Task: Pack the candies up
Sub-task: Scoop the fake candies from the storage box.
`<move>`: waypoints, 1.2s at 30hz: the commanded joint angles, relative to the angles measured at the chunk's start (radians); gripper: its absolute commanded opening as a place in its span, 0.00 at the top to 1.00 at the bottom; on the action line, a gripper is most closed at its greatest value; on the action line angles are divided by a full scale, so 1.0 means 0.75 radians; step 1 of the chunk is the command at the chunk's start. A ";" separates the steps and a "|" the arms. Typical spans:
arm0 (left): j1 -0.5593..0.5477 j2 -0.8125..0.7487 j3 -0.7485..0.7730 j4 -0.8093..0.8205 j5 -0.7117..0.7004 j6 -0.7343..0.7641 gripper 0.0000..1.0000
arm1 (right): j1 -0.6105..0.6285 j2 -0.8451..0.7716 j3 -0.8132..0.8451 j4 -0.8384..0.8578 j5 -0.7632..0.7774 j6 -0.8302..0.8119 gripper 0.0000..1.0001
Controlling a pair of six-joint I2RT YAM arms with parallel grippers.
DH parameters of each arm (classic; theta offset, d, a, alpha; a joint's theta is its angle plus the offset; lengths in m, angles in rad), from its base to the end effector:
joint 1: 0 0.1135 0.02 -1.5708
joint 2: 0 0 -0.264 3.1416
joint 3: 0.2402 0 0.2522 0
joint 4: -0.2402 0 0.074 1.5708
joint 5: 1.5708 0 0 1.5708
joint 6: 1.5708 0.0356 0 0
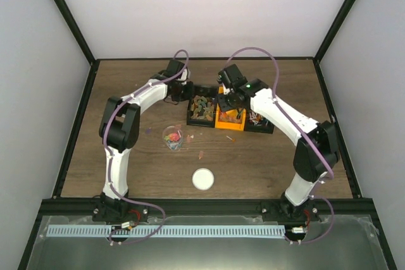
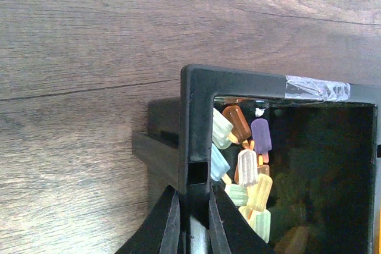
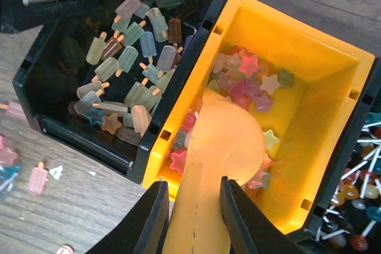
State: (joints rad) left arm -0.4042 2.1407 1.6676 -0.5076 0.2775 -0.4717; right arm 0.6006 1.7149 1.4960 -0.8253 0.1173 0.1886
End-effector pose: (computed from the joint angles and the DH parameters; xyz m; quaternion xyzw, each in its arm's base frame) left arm 0.4265 -0.1930 0.1876 0.0082 0.9484 -0.2420 0.2047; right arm 0.3035 0.2028 0.2856 -0.1822 0.9466 0.0476 0.2616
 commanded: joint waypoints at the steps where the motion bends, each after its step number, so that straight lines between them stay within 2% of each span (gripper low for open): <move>1: 0.005 0.007 -0.002 0.071 0.037 -0.076 0.96 | -0.021 0.058 -0.168 0.010 -0.495 0.171 0.99; 5: 0.005 0.002 -0.008 0.071 0.037 -0.076 0.96 | -0.096 0.021 -0.240 0.040 -0.563 0.244 0.99; 9: 0.005 -0.001 -0.008 0.071 0.039 -0.077 0.96 | -0.223 -0.034 -0.368 0.130 -0.755 0.361 0.99; 17: 0.005 -0.004 -0.012 0.069 0.038 -0.077 0.95 | -0.322 -0.085 -0.536 0.327 -1.024 0.496 0.99; 29: 0.007 -0.003 -0.009 0.070 0.043 -0.075 0.95 | -0.476 -0.224 -0.650 0.493 -1.179 0.573 0.99; 36: 0.008 -0.001 0.001 0.063 0.041 -0.070 0.92 | -0.547 -0.265 -0.755 0.678 -1.356 0.675 0.99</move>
State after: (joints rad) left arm -0.3763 2.1403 1.6661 -0.5060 0.2626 -0.4641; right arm 0.1635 1.5211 0.9730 -0.2886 -0.6151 0.6281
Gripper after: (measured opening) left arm 0.106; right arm 0.226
